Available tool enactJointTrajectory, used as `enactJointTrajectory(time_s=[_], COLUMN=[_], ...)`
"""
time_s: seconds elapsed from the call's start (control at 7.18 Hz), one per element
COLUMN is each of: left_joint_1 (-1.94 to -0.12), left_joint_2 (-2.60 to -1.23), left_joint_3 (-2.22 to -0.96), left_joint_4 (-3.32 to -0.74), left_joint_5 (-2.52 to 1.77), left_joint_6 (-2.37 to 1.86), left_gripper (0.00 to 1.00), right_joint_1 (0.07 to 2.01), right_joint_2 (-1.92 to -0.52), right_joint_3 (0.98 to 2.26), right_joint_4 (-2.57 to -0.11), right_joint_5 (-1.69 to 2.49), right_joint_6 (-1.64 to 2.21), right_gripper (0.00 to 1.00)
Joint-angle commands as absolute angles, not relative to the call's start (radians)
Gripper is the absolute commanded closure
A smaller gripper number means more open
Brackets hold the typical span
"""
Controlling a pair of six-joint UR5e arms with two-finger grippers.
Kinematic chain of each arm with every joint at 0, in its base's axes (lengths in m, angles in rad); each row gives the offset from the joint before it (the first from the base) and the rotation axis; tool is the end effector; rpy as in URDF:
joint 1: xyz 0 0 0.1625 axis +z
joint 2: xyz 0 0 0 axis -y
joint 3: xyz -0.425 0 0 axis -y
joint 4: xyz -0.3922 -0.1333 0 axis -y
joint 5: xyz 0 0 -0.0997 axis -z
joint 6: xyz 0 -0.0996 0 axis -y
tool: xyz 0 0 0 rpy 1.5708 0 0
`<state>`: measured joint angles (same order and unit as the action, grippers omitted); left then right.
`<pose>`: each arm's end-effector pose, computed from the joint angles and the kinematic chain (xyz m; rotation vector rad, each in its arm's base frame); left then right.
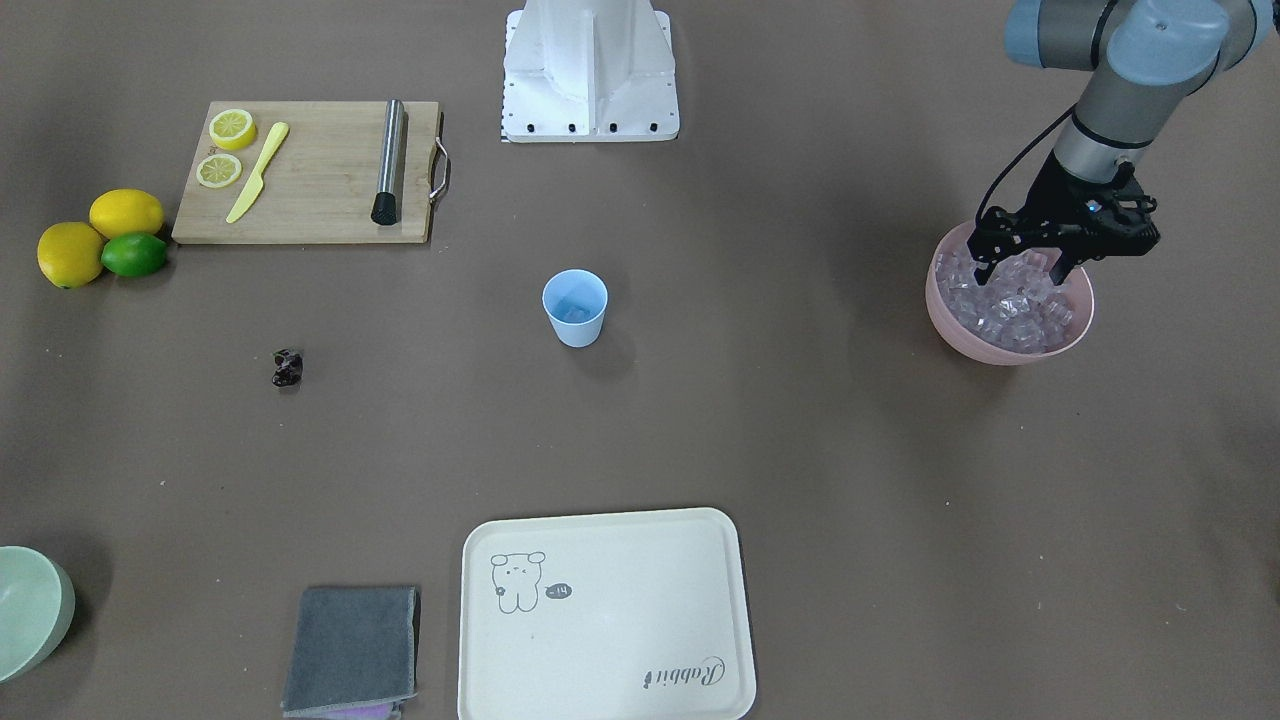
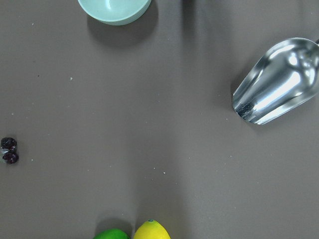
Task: Put ice and cherries in cup
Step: 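Lower the left gripper into the bowl and grasp another ice cube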
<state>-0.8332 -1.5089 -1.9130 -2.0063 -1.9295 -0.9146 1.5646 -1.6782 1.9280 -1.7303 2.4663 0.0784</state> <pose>0.2548 -0.4266 0.4831 0.2273 0.7527 -0.0394 0.0528 -0.4397 0.5411 0.0463 -0.8976 0.0268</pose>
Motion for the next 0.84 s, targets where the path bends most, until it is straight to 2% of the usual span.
enactJointTrajectory(time_s=[0.0, 0.7], left_joint_1=[-0.831, -0.830], left_joint_2=[-1.575, -1.565], left_joint_3=[-1.838, -1.835], left_joint_4=[-2.008, -2.010], left_joint_5=[-1.930, -1.931], left_joint_6=[-0.913, -0.882], left_gripper=[0.03, 0.03], right_joint_1=[1.565, 1.565], right_joint_2=[-1.680, -1.686], right_joint_3=[1.927, 1.927], right_joint_4=[-1.730, -1.730], right_joint_5=[2.465, 2.460], right_joint_6=[0.078, 0.078], right_gripper=[0.00, 0.00])
